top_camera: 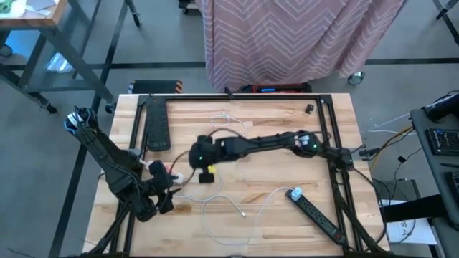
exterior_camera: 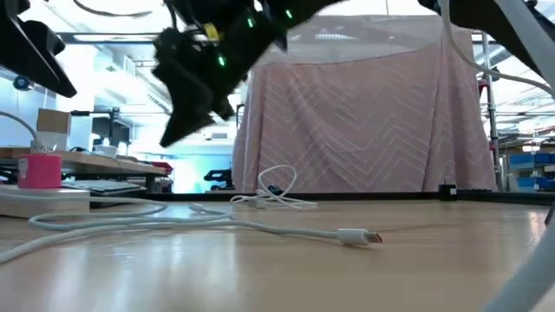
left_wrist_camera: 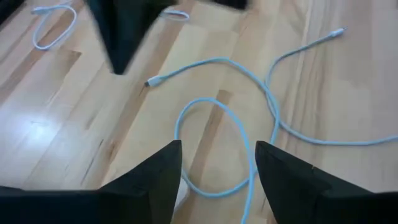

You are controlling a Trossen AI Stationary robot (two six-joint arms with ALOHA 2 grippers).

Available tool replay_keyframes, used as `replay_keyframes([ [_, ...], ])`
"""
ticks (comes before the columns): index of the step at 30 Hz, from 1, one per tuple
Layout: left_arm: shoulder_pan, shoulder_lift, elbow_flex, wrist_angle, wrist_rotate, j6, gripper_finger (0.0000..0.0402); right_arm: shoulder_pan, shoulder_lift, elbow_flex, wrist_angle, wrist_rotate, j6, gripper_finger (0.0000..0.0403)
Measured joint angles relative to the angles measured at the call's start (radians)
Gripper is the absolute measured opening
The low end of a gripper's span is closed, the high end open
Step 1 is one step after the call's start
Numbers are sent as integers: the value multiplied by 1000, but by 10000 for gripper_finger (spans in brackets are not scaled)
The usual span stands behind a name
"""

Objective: Insert USB
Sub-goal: Insert the white USB cable into the black charger adapter

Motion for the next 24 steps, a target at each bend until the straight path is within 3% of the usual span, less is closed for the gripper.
replay_keyframes([
  [4,0,0,-18,7,-31,-12,184,-23,-98,-229,248,3,52,0],
  [7,5,1,-45,6,-164,-153,181,-12,-206,-457,571,-2,48,0],
  [12,90,-7,-59,1,-183,-257,181,49,-295,-807,1082,0,107,0],
  [15,204,-16,-49,5,-175,-189,180,105,-316,-946,1289,57,75,0],
  [19,368,-18,-34,61,-120,45,186,196,-304,-1058,1517,126,-142,0],
  [24,515,-58,-11,194,-132,213,206,235,-311,-1106,1550,247,-166,0],
])
